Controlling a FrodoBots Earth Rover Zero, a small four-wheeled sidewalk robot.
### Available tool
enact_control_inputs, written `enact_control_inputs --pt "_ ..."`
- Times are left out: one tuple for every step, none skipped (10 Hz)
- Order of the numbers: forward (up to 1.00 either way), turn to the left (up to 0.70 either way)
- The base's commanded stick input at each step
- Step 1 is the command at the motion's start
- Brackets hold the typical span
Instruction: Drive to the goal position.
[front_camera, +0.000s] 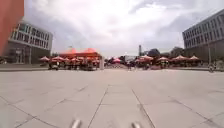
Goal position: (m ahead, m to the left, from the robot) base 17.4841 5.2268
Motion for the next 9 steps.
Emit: enact_control_inputs --pt "0.85 0.00" --pt "0.85 0.00" --pt "0.85 0.00" --pt "0.85 0.00" --pt "0.85 0.00" --pt "0.85 0.00" --pt "0.85 0.00" --pt "0.85 0.00" --pt "0.85 0.00"
